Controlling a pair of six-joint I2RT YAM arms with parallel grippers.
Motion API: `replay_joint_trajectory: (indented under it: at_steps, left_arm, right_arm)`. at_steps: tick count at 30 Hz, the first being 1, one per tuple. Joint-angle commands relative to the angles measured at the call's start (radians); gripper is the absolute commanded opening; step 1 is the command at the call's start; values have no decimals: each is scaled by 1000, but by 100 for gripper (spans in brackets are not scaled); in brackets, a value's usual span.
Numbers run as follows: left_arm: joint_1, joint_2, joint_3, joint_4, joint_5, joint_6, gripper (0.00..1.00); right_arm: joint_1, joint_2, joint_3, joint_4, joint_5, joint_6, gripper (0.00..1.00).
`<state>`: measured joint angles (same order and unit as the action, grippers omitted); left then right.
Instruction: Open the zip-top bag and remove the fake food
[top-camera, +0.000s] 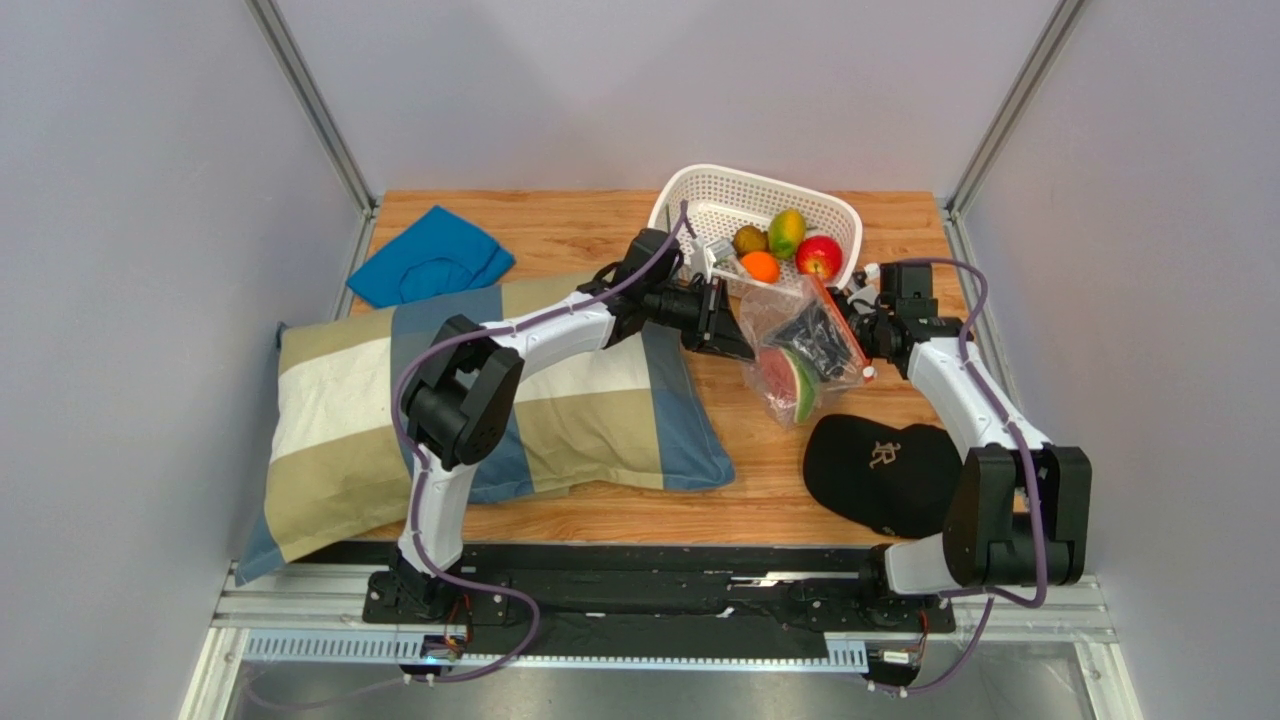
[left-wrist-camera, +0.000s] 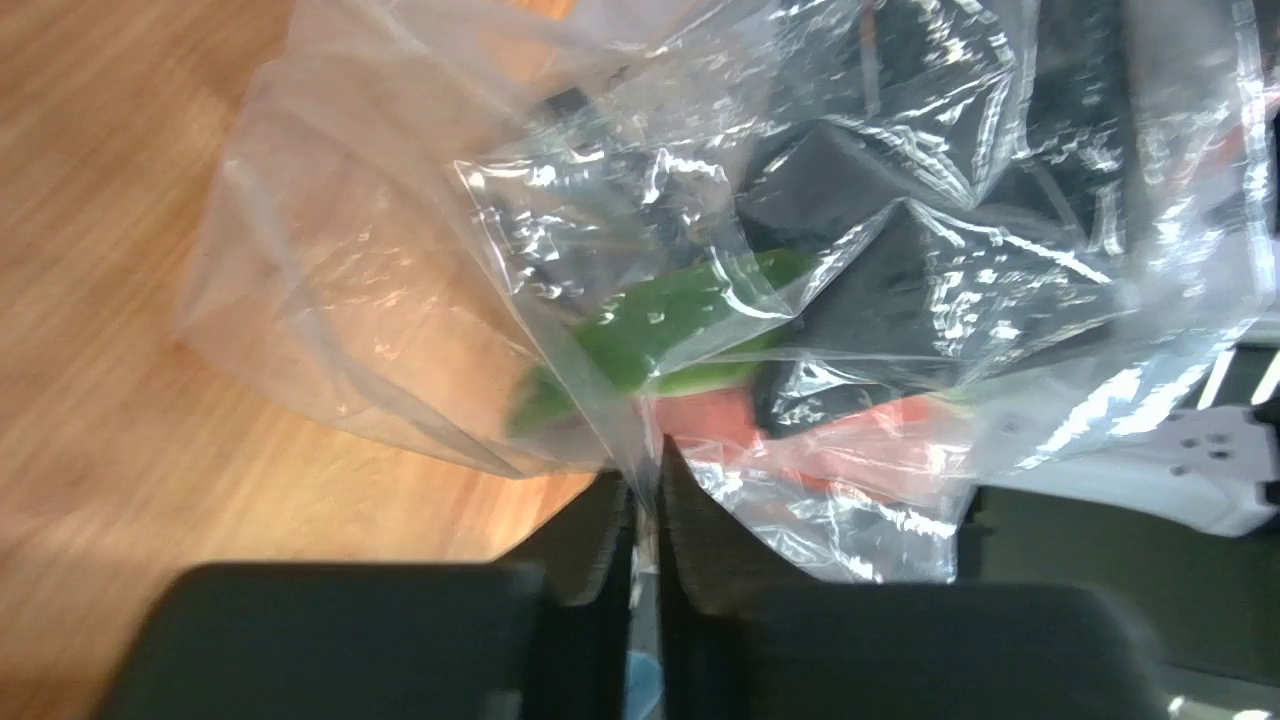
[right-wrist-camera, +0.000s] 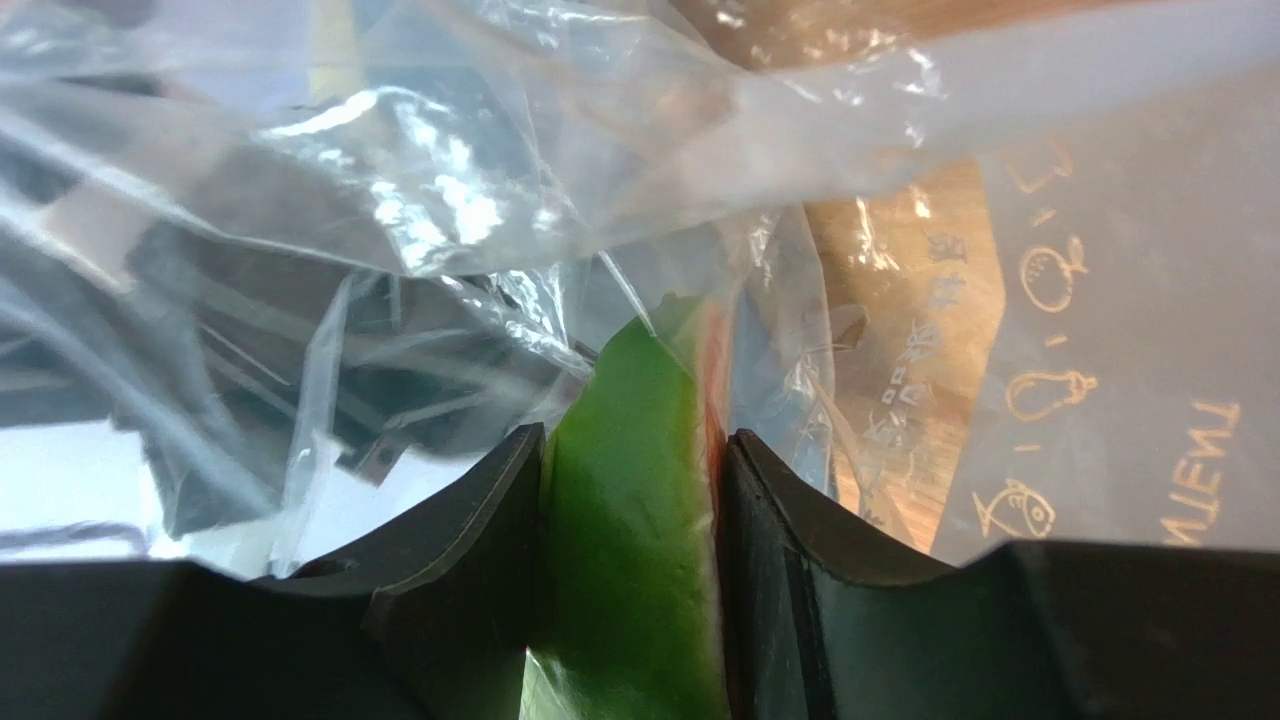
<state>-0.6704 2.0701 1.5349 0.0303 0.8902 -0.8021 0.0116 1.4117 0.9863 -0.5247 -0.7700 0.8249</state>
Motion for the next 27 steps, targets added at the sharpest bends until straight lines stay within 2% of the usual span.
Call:
replay_joint_trajectory:
  at_steps: [1, 2, 3, 7, 11, 14, 19, 22, 24, 25, 27]
  left_arm:
    - [9, -31, 50, -96, -83, 116, 0]
    - [9, -39, 77, -197, -127, 157, 0]
    - [11, -54, 91, -246, -172, 241, 0]
    - [11, -71, 125, -410, -383, 363, 0]
    - [9, -82, 78, -396, -451, 379, 0]
    - [5, -87, 27, -354, -458, 379, 0]
    - [-6, -97, -10, -331, -471, 405, 0]
    - [-17, -91, -10, -348, -458, 429, 0]
    - [-26, -107, -24, -323, -412, 435, 0]
    - [-26, -116, -47, -267, -328, 429, 0]
    - [-21, -139, -55, -241, -263, 386, 0]
  right_arm:
    - [-2, -65, 18, -3, -55, 25, 0]
    - [-4, -63, 31, -29, -46, -9, 0]
    - [-2, -63, 69, -64, -29, -36, 0]
    - [-2, -51, 220, -310, 118, -191, 1]
    - [-38, -46, 346, -417, 275, -256, 0]
    - [-44, -77, 359, -396, 314, -219, 0]
    - [-55, -140, 295, -216, 212, -127, 0]
    - [-58, -123, 301, -75, 19, -119, 0]
    - [-42, -90, 325, -78, -83, -138, 0]
    - [-36, -56, 339, -99, -104, -154, 0]
    - [-16, -40, 363, -180, -85, -240, 1]
